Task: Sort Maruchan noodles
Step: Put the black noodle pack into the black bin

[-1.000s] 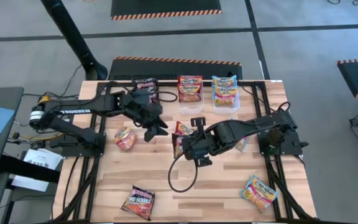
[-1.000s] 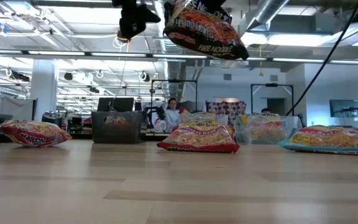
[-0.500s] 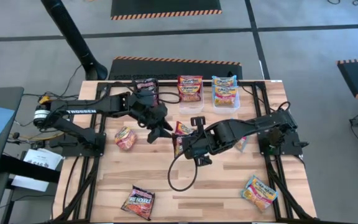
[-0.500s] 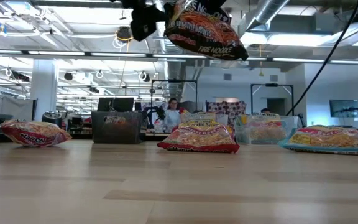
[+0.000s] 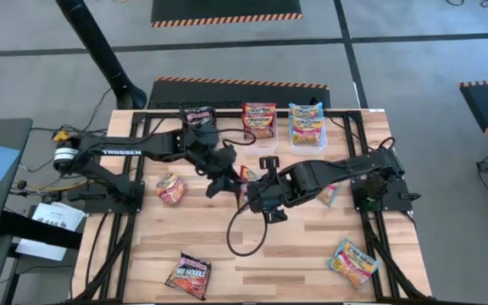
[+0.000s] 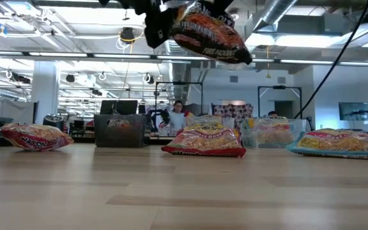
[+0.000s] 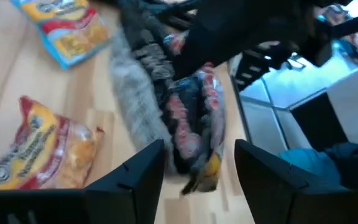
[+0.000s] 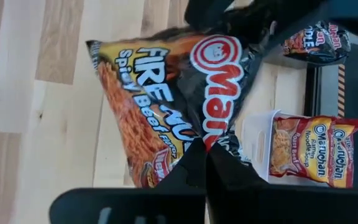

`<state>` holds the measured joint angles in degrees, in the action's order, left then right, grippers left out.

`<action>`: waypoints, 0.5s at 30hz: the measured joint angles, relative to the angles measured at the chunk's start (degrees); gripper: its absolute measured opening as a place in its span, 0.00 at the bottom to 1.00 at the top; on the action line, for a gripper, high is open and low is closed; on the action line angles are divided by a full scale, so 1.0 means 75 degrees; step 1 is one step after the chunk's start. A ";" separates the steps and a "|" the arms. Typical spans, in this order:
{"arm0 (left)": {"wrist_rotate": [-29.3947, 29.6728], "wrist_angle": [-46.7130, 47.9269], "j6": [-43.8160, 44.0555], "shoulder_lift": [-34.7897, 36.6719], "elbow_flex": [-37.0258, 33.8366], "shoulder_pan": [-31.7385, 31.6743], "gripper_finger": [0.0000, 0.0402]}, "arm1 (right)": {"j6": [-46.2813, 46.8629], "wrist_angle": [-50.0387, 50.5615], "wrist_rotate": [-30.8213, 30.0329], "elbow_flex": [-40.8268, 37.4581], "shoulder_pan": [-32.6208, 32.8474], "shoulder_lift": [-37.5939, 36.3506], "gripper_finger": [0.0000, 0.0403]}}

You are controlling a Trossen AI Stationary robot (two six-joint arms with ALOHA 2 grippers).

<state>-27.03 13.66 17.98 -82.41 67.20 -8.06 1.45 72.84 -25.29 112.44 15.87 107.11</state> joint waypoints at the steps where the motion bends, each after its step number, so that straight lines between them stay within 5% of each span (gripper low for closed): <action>1: -0.0035 -0.0158 -0.0001 -0.0032 0.0003 0.0008 0.45 | 0.0000 0.0007 -0.0001 0.0000 -0.0031 0.0000 0.02; 9: -0.0153 -0.0185 -0.0304 -0.0113 0.0003 0.0015 0.44 | 0.0000 0.0001 -0.0001 0.0000 -0.0046 0.0000 0.02; 15: -0.0129 -0.0217 -0.0464 -0.0158 0.0003 0.0015 0.31 | 0.0000 -0.0007 -0.0001 0.0000 -0.0046 0.0000 0.02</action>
<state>-27.99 12.03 14.50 -83.59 67.22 -7.94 1.45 72.79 -25.30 112.44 15.53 107.11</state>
